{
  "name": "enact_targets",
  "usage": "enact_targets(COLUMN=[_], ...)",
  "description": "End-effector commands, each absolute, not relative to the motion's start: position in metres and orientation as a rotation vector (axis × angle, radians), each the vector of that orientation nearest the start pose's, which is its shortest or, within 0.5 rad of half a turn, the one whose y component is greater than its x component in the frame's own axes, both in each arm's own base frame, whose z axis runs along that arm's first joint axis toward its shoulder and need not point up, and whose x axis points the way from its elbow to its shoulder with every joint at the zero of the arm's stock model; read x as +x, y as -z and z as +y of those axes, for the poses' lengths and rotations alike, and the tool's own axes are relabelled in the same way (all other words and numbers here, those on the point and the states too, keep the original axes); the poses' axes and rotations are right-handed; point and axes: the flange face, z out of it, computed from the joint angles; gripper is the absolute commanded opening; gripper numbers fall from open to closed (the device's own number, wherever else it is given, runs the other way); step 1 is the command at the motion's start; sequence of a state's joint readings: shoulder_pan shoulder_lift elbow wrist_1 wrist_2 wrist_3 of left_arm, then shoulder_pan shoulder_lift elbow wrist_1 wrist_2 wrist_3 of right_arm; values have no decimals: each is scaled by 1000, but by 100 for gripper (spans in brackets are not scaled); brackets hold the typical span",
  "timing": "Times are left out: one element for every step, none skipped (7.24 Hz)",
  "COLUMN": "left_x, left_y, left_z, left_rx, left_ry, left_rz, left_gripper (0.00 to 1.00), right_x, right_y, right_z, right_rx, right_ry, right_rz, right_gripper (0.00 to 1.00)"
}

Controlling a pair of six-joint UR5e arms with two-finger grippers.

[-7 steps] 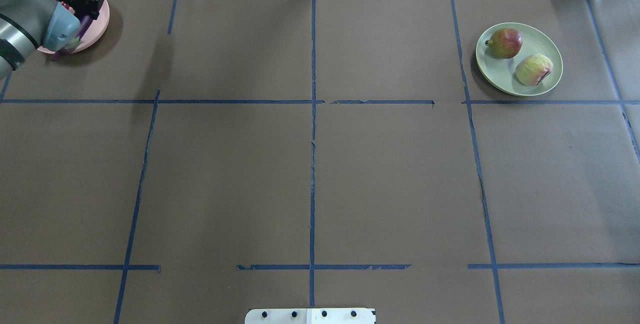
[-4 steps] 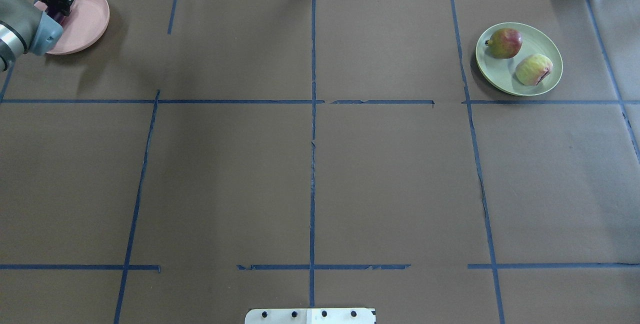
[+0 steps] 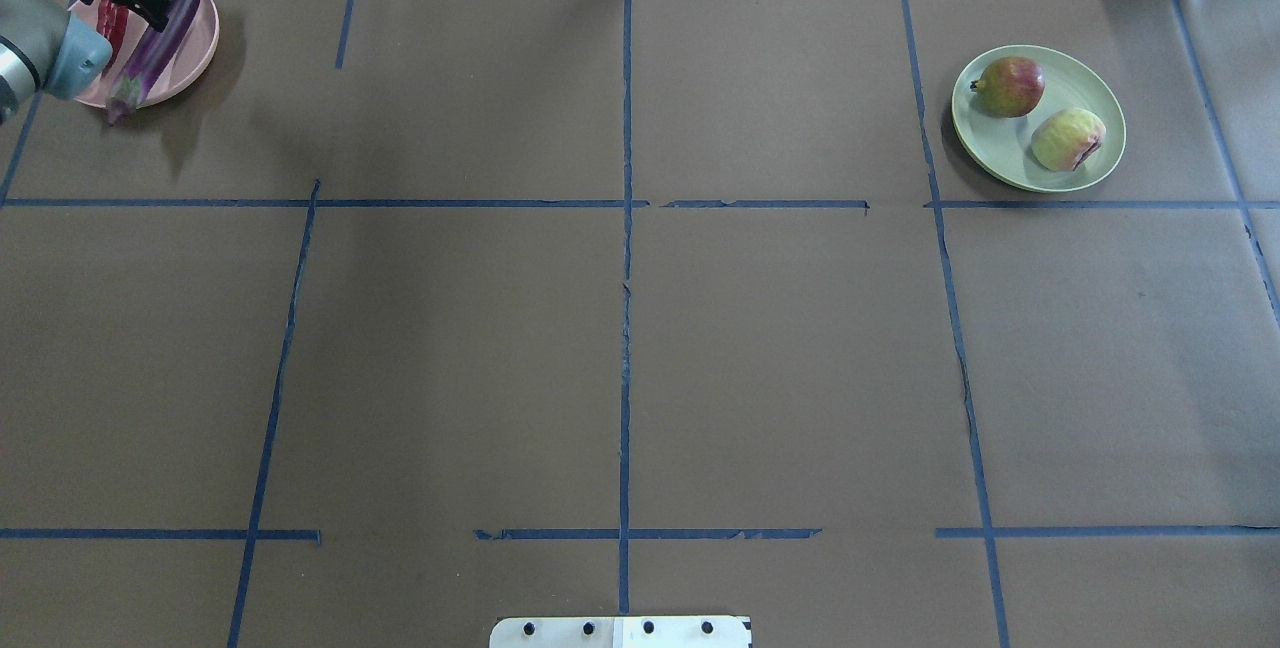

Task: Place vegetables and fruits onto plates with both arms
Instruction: 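Lower the eggplant onto the pink plate and open the left gripper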

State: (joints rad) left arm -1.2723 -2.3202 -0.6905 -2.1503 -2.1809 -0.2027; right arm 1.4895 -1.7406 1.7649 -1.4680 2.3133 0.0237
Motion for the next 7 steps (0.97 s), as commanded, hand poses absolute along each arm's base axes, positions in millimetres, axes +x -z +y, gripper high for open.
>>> enact_targets(left_x=[87, 72, 65, 54, 29, 1, -23], left_y=[-574, -576, -594, -587, -576, -559, -533], left_z=[-764, -749, -722, -713, -698, -682, -658], left_rx=[261, 274, 248, 230, 201, 180, 145], left_ry=[-211, -205, -203, -220, -244, -273, -273], left_rz=[869, 892, 910, 898, 873, 840, 753], left_gripper=[100, 100, 100, 100, 100, 100, 100], right_x=[31, 31, 31, 31, 31, 31, 31], right_y=[-632, -633, -633, -633, -635, -634, -634], right_z=[-433, -433, -432, -432, -430, -429, -429], right_rx=[80, 79, 78, 78, 75, 75, 75], right_ry=[96, 96, 97, 97, 96, 96, 96], right_rz=[-747, -747, -747, -747, -747, -747, -747], right_gripper=[100, 100, 100, 100, 100, 100, 100])
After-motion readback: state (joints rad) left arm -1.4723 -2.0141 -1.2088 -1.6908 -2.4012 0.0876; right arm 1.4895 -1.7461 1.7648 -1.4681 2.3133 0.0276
